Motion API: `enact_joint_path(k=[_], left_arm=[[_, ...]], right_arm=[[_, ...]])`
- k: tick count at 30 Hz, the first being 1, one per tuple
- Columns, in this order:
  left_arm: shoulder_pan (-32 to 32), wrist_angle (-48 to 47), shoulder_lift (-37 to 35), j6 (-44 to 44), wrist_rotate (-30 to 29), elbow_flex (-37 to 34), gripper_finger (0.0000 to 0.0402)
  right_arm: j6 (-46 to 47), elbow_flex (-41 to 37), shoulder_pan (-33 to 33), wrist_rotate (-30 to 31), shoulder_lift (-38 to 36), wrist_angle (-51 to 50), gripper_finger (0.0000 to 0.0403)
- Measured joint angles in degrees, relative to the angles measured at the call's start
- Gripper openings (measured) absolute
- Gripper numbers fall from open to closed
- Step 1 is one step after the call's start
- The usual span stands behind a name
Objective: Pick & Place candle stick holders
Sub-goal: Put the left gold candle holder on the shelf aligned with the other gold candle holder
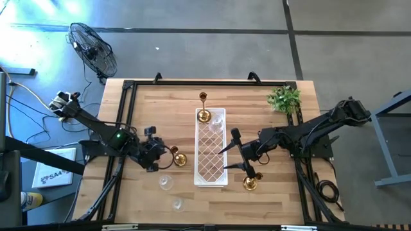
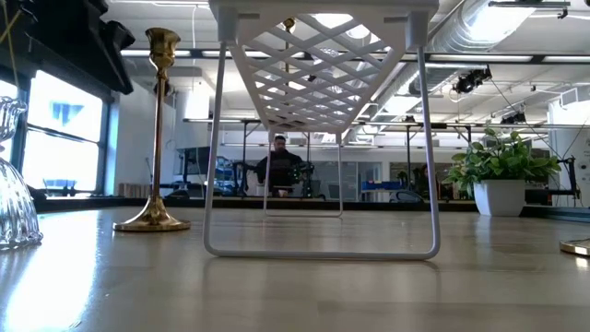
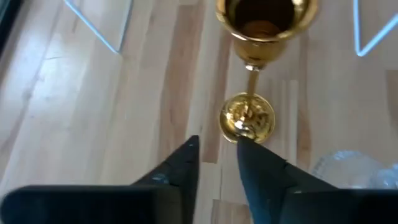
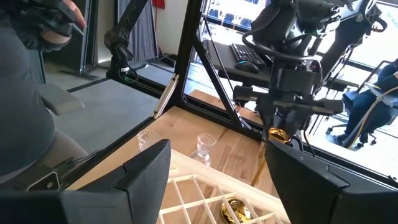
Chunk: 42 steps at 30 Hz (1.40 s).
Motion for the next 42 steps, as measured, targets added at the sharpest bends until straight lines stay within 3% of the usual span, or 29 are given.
enact_joint_path(k=[8,15,23,42], left_arm=[[0.00,0.05,2.08,-2.39,-0.94,0.00,0.0211],[0.00,0.19,7.73,-1.31,-1.59,-0.02,0.0260],[0.00,3.74,12.32,2.50,-2.08,-0.04,0.0266],[0.04,12.53,12.37,1.49,-3.17,-0.04,0.0265]], right_arm=[[0.00,0.00,0.00,0.00,0.00,0.00,0.0257],[0.00,0.00,0.00,0.00,0.00,0.00,0.0257],[0.22,0.00,0.00,0.02,0.00,0.00,0.0257],[0.63,0.00,0.00,0.00,0.00,-0.02,0.0257]])
